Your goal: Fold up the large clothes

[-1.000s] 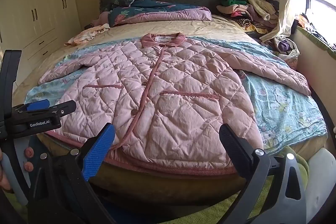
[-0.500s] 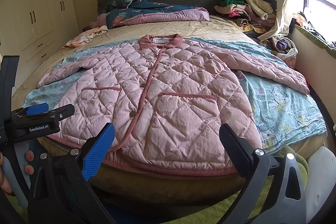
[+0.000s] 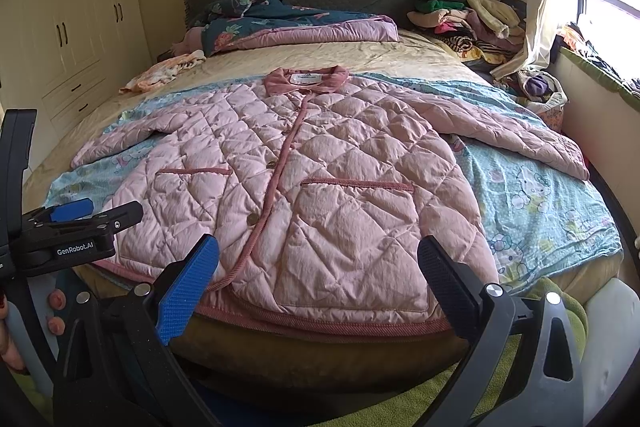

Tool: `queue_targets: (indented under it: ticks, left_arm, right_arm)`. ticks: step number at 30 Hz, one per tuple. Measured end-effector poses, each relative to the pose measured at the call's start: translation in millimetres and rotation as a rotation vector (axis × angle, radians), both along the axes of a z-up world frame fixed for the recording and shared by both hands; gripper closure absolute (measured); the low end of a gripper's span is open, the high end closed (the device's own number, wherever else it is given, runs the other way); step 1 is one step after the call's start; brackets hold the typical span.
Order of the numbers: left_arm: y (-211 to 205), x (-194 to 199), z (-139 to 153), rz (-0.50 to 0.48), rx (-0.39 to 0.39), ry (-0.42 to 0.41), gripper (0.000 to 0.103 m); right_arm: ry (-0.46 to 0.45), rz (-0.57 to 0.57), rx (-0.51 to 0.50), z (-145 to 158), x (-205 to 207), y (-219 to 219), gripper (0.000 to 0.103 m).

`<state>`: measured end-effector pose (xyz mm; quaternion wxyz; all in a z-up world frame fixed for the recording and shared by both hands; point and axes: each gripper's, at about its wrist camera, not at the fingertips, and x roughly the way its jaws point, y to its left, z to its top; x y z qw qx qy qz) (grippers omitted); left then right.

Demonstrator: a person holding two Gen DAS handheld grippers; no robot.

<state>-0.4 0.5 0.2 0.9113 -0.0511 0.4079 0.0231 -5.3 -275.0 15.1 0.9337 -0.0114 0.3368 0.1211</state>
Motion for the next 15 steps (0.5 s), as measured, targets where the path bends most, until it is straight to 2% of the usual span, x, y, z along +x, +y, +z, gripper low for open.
queue_targets:
  ticks: [15]
  left_arm:
    - [0.1, 0.0, 0.0, 0.0, 0.002, -0.003, 0.008]
  right_arm:
    - [0.004, -0.003, 0.006, 1.0, 1.5, -0.8, 0.004]
